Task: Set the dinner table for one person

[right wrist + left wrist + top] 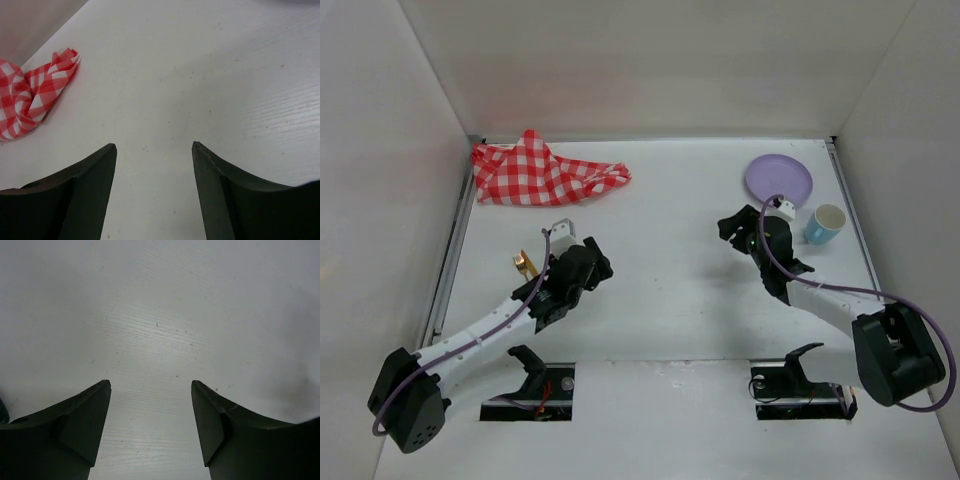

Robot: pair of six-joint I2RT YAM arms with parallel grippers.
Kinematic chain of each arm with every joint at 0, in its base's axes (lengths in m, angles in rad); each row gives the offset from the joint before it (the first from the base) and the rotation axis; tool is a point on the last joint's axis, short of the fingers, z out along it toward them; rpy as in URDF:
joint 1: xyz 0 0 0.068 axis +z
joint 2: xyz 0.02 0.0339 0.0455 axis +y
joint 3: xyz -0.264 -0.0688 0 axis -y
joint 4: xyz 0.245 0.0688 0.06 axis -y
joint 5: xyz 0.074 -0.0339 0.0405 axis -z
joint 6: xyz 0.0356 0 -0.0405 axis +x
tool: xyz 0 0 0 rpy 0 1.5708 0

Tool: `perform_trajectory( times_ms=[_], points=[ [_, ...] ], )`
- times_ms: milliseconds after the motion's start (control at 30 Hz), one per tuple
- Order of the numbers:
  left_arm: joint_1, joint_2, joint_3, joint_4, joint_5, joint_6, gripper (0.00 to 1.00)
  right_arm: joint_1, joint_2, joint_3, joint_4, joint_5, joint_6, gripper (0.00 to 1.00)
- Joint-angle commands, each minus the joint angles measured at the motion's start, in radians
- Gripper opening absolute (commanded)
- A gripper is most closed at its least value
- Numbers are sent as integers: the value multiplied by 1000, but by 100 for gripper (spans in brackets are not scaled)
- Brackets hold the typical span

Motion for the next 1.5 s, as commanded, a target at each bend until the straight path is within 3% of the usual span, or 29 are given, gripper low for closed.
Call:
perform_trajectory(
  times_ms=[0, 300, 333, 400, 433, 467, 533, 567, 600, 667, 733, 833, 933, 1033, 1300, 1400, 1467],
  points=[
    [33, -24, -21, 40, -5, -4, 64, -3, 5, 12, 60, 3, 4, 68],
    [102, -46, -60, 186, -12, 18, 63, -2, 20, 15, 58, 3, 4, 68],
    [117, -34, -52, 187, -18, 22, 62, -3, 22, 15, 60, 3, 4, 62],
    [151, -14, -40, 200, -72, 27, 61, 0, 22, 19, 54, 2, 0, 39],
    [160, -8, -37, 210, -104, 27, 60, 0, 16, 22, 49, -3, -3, 20],
    [171, 8, -29, 229, -148, 27, 51, 0, 11, 28, 40, -9, -8, 9],
    [199, 55, 5, 264, -198, 50, 29, 7, 6, 44, 15, -14, -25, 4],
    [216, 93, 32, 282, -211, 70, 15, 17, 8, 47, 14, -9, -29, 5],
    [235, 136, 63, 302, -215, 85, 8, 23, 11, 48, 15, -8, -31, 6],
    [272, 230, 127, 356, -225, 119, 8, 27, 16, 53, 12, -11, -34, 11],
    [314, 328, 201, 396, -225, 149, 18, 32, 22, 53, 21, -12, -37, 22],
    [361, 497, 348, 416, -230, 195, 44, 32, 39, 56, 32, -15, -39, 47],
    [383, 670, 510, 408, -241, 260, 57, 43, 48, 65, 31, -40, -40, 59],
    [401, 837, 675, 384, -302, 352, 63, 49, 57, 70, 32, -49, -43, 63],
    [440, 1195, 1057, 183, -368, 495, 64, 52, 69, 73, 32, -50, -45, 66],
    [432, 1236, 1086, 135, -348, 486, 60, 50, 63, 73, 26, -50, -45, 66],
    [423, 1252, 1083, 121, -312, 476, 52, 52, 57, 68, 31, -50, -43, 67]
  ],
)
